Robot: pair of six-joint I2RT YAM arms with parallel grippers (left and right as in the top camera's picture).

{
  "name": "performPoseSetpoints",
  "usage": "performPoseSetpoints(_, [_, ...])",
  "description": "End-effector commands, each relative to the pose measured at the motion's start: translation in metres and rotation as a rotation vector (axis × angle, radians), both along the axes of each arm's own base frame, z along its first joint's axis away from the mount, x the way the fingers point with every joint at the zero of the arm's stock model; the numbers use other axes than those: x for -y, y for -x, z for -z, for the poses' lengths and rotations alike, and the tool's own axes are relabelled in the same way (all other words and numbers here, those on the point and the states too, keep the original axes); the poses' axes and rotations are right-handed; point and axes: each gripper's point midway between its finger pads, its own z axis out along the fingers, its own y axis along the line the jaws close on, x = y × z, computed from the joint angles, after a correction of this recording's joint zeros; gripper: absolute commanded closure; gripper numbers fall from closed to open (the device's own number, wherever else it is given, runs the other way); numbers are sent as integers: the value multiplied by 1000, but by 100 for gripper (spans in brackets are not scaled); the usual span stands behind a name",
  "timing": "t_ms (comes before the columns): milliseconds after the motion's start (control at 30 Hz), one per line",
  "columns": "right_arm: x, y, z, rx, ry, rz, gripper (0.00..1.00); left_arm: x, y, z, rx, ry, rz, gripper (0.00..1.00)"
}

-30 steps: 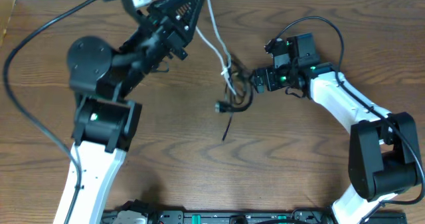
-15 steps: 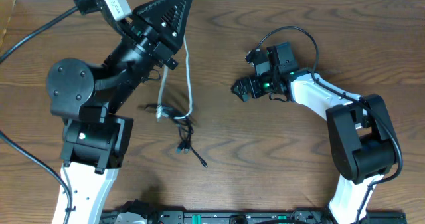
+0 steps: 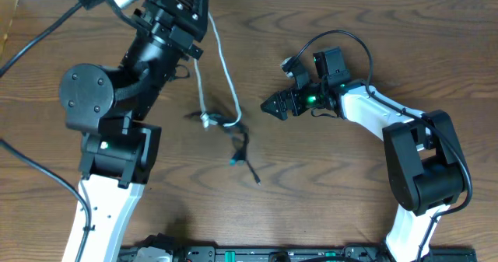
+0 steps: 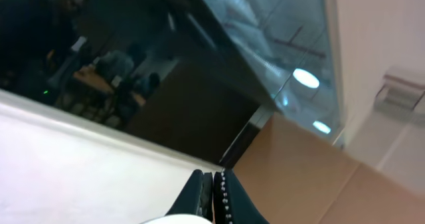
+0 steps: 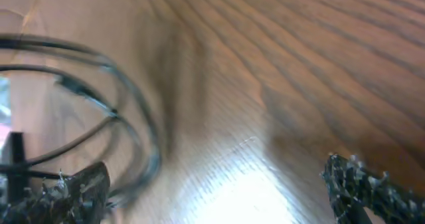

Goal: Untangle cables

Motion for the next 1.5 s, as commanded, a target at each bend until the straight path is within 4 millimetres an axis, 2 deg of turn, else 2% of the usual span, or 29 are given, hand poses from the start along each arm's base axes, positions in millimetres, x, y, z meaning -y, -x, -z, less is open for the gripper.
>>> performPoseSetpoints(0, [-15, 16, -26, 25, -153, -142, 1, -4, -2, -9, 3, 56, 2, 93])
performPoseSetpoints(67, [-22, 26, -43, 40, -249, -219, 1, -3, -7, -6, -7, 54, 3, 92])
performPoseSetpoints(167, [-23, 23, -45, 26, -257, -202, 1, 0, -12, 0, -33, 64, 20, 93])
performPoseSetpoints(333, [-26, 19, -36, 36, -196, -164, 1, 5, -20, 7, -94, 112, 64, 92])
performPoseSetpoints(600, [-53, 20, -12, 121, -17, -128, 1, 8, -18, 1, -81, 152, 107, 93])
performPoseSetpoints(767, [-55, 25, -18, 105, -63, -158, 1, 10, -15, -2, -64, 146, 122, 93])
performPoseSetpoints(900, [-63, 49, -33, 134, -177, -321, 1, 3, -19, -3, -66, 168, 81, 93])
performPoseSetpoints(1067, [-66, 52, -34, 145, -180, -336, 1, -4, -23, -4, -78, 205, 52, 94])
performPoseSetpoints(1267, [-86, 62, -35, 187, -171, -374, 2, -5, -24, -4, -84, 218, 49, 93])
performPoseSetpoints(1467, [-106, 60, -25, 283, -68, -346, 8, -5, -23, -6, -97, 246, 66, 93])
